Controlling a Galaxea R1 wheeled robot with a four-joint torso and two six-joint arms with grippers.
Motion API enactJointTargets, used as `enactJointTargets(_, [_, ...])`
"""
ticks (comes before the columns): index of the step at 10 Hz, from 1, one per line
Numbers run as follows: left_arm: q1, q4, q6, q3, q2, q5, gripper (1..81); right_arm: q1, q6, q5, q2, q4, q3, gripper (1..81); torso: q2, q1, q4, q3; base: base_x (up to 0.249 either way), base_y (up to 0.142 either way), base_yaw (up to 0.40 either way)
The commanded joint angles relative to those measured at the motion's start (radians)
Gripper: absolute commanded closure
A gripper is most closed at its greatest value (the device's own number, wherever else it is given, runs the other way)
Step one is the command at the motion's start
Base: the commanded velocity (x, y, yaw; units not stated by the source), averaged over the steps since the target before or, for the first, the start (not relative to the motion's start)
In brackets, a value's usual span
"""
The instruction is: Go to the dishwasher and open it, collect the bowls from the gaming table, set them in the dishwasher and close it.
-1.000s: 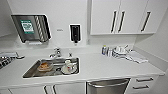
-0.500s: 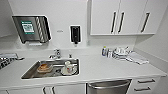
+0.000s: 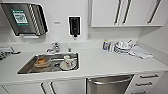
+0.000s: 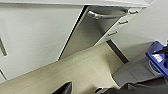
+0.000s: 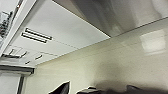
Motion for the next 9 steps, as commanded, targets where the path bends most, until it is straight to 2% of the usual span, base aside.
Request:
enactJointTargets(1, [-0.216, -0.066, -0.002, 0.091, -0.039, 0.174, 1.0, 0.104, 0.030, -0.037, -0.054, 0.011, 0.049, 1.0, -0.096, 0.062, 0.000, 0.001, 0.000, 0.000, 0.000])
enactJointTargets(3, [-0.271, -0.101, -0.004, 0.108, -0.016, 0.225, 1.0, 0.130, 0.060, -0.044, -0.051, 0.011, 0.049, 1.0, -0.159, 0.101, 0.000, -0.011, 0.000, 0.000, 0.000])
enactJointTargets(5, [-0.279, -0.105, -0.004, 0.108, 0.006, 0.244, 1.0, 0.162, 0.087, -0.069, -0.043, 0.010, 0.055, 1.0, -0.228, 0.144, 0.000, -0.106, 0.000, 0.000, 0.000])
enactJointTargets(7, [-0.278, -0.102, -0.004, 0.103, 0.018, 0.251, 1.0, 0.203, 0.113, -0.086, -0.043, 0.010, 0.078, 1.0, -0.279, 0.175, 0.000, -0.133, 0.000, 0.000, 0.000])
enactJointTargets(9, [-0.279, -0.103, -0.004, 0.094, 0.018, 0.251, 1.0, 0.246, 0.133, -0.100, -0.043, 0.011, 0.092, 1.0, -0.346, 0.219, 0.000, -0.102, 0.000, 0.000, 0.000])
